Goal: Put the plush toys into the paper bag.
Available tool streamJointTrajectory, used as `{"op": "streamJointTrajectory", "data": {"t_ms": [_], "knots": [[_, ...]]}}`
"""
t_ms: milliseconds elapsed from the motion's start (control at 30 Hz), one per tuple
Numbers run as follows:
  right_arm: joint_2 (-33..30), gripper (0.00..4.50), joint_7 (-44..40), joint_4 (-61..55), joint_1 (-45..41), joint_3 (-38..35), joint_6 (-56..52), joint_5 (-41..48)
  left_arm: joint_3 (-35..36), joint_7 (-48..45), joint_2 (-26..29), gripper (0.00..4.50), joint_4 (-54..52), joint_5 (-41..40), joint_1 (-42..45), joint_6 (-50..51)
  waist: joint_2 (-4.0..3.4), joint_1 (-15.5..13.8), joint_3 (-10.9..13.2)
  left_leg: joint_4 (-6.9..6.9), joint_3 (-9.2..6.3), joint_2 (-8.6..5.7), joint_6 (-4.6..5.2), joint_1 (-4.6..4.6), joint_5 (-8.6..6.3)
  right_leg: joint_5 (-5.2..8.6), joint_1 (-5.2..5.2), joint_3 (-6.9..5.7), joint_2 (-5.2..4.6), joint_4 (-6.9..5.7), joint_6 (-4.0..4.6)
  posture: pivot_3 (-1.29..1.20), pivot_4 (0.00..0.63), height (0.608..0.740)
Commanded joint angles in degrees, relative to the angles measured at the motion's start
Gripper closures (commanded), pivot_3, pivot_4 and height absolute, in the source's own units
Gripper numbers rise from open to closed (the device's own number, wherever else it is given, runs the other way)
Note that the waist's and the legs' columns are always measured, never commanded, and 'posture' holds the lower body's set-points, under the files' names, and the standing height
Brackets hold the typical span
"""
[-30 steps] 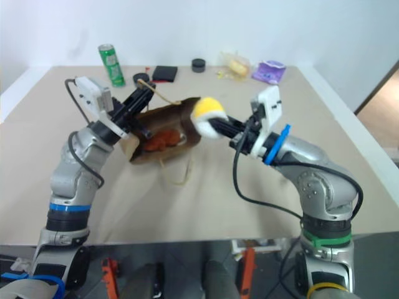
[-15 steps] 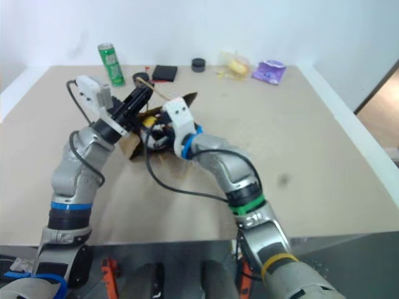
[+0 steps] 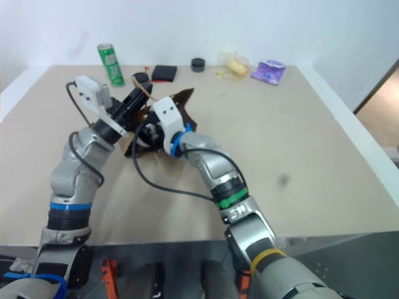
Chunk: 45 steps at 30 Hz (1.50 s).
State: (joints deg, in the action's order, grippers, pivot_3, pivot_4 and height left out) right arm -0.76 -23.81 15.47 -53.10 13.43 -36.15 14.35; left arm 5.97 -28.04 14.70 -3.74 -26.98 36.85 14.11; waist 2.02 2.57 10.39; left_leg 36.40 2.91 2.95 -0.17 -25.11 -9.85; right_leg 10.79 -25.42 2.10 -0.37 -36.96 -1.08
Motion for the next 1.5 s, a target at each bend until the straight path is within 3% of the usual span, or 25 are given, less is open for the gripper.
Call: {"op": "streamJointTrajectory", "data": {"t_ms": [33,67,267,400,500,600,700,900,1133,1200,1233,1300,1333,1500], "knots": [[-3.9,0.25,-3.4,-11.3,2.6,-1.6,-1.3,1.3,0.7,-0.1,0.3,4.5,-2.5,-0.6,1.1,-0.5,0.0,0.0,0.0,0.0,0.0,0.0,0.0,0.0,0.0,0.0,0.0,0.0,0.0,0.0,0.0,0.0,0.15,0.74],[-5.8,0.03,-4.5,-14.7,4.1,-2.1,-2.1,2.0,0.8,-0.1,0.2,4.5,-2.2,-0.6,1.2,-0.5,0.0,-0.1,0.0,0.0,0.0,-0.01,-0.01,0.0,0.0,0.0,0.0,0.0,-0.01,0.0,0.0,0.0,0.15,0.74],[-14.0,0.03,-9.2,-28.6,10.2,-6.4,-5.3,6.5,0.6,-0.7,0.0,4.5,-1.4,-0.7,1.5,-0.6,0.0,-0.2,0.0,0.0,0.01,-0.03,-0.01,0.02,0.0,0.02,0.01,0.0,-0.02,0.0,0.0,0.0,0.15,0.74],[-22.8,0.03,-14.1,-35.9,15.9,-8.0,2.3,4.6,0.4,-1.2,-0.1,4.5,-1.0,-0.7,1.8,-0.5,0.01,-0.2,0.0,0.0,0.01,-0.04,-0.01,0.03,-0.01,0.04,0.01,0.0,-0.03,0.0,0.03,0.0,0.15,0.74],[-30.1,0.03,-18.1,-37.9,21.7,-6.1,17.1,-2.7,0.3,-1.6,-0.3,4.5,-0.6,-0.8,1.9,-0.3,0.02,-0.2,0.0,0.0,0.01,-0.07,-0.02,0.05,-0.01,0.1,0.03,0.0,-0.04,0.01,0.05,0.0,0.15,0.74],[-36.3,0.03,-16.3,-31.6,25.5,-2.7,40.8,-16.5,0.2,-1.9,-0.5,4.5,-0.2,-0.9,2.0,-0.3,0.05,0.0,0.0,0.0,0.01,-0.11,-0.02,0.06,-0.01,0.18,0.02,0.01,-0.04,0.02,0.17,0.0,0.15,0.74],[-39.9,0.03,-12.9,-24.6,26.0,0.1,56.6,-27.0,0.3,-1.9,-0.6,4.5,-0.1,-1.1,2.1,-0.2,0.06,0.0,0.0,0.01,0.05,-0.12,-0.02,0.17,-0.01,0.17,0.03,0.11,-0.01,0.02,0.24,0.0,0.15,0.74],[-39.0,0.03,-2.7,-15.4,24.8,4.9,71.7,-42.7,0.4,-1.8,-0.7,4.5,0.3,-1.2,2.6,-0.3,0.12,0.0,0.0,0.01,0.08,-0.16,-0.04,0.23,0.0,0.17,0.08,0.22,-0.02,0.02,0.22,0.0,0.15,0.74],[-32.0,0.03,6.0,-11.4,21.8,4.3,75.0,-45.4,0.7,-1.2,-0.7,4.5,0.0,-1.2,2.4,0.0,0.34,0.1,0.1,0.01,0.12,-0.22,-0.05,0.27,0.0,0.15,0.1,0.36,-0.07,0.01,0.14,0.0,0.15,0.74],[-30.6,0.59,7.2,-12.2,20.5,2.7,74.4,-44.2,0.9,-0.9,-0.6,4.5,0.0,-1.3,2.5,0.3,0.35,0.0,0.1,0.01,0.1,-0.22,-0.06,0.29,0.01,0.12,0.1,0.37,-0.04,0.0,0.16,0.0,0.15,0.74],[-30.3,1.24,7.4,-12.8,19.9,1.8,74.0,-43.3,1.2,-0.6,-0.6,4.5,0.2,-1.5,2.6,0.7,0.35,0.0,0.1,0.01,0.07,-0.22,-0.11,0.32,0.05,0.12,0.13,0.35,-0.04,-0.02,0.15,0.0,0.15,0.74],[-30.4,1.72,6.9,-14.0,18.8,0.3,73.3,-41.5,1.9,-0.1,-0.6,4.5,0.8,-2.1,3.0,1.4,0.36,-0.1,0.1,0.01,0.09,-0.23,-0.12,0.32,0.06,0.11,0.16,0.36,-0.06,-0.02,0.14,0.0,0.15,0.74],[-30.8,2.22,6.4,-14.3,18.4,-0.1,73.2,-40.9,2.1,0.0,-0.6,4.5,1.1,-2.2,3.2,1.6,0.36,-0.2,0.1,0.03,0.09,-0.24,-0.12,0.31,0.05,0.11,0.18,0.37,-0.1,-0.01,0.13,0.0,0.15,0.74],[-31.3,3.88,4.6,-15.7,16.4,-1.9,71.5,-38.1,2.7,0.7,-0.9,4.5,1.6,-2.8,3.7,2.2,0.36,-0.2,0.1,0.03,0.12,-0.28,-0.12,0.29,0.05,0.11,0.17,0.39,-0.13,0.0,0.1,0.0,0.15,0.74]]}}
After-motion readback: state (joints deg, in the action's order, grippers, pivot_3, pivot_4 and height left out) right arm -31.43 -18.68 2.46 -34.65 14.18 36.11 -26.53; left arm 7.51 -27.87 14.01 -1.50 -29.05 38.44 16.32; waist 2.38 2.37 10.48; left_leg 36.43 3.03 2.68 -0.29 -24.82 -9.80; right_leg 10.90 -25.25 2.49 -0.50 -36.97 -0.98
